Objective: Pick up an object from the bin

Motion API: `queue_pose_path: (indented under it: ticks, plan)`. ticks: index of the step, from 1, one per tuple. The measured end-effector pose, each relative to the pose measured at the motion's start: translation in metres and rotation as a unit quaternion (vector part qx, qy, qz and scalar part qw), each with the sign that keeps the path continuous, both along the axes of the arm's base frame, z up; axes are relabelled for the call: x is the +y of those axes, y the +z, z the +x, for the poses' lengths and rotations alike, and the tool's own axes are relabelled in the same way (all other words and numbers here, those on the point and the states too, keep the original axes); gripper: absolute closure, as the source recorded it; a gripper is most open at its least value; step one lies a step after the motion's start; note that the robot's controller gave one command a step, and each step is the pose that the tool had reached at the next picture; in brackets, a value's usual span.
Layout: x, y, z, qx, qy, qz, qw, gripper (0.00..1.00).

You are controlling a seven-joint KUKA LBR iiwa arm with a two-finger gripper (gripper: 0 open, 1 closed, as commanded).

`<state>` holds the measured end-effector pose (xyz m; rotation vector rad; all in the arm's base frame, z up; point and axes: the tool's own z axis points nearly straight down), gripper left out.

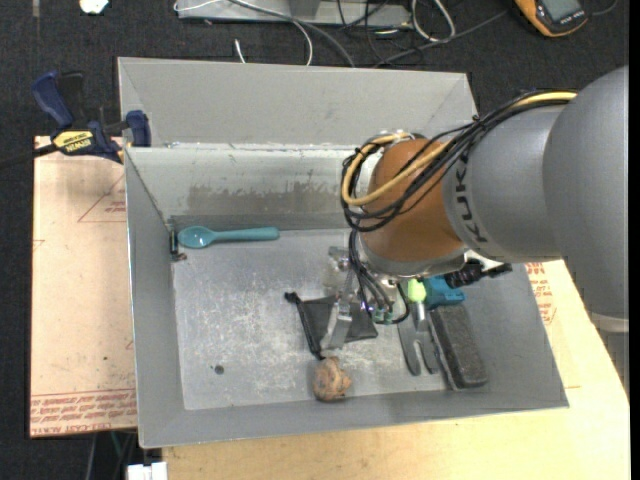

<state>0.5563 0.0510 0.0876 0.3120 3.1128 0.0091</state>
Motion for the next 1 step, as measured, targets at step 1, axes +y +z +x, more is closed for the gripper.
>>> queue_pose_path:
  ticks: [1]
  plan:
    - [-0.0448,-0.0156,0.0006,0.0042,-0.002,0.002,1.0,1.0]
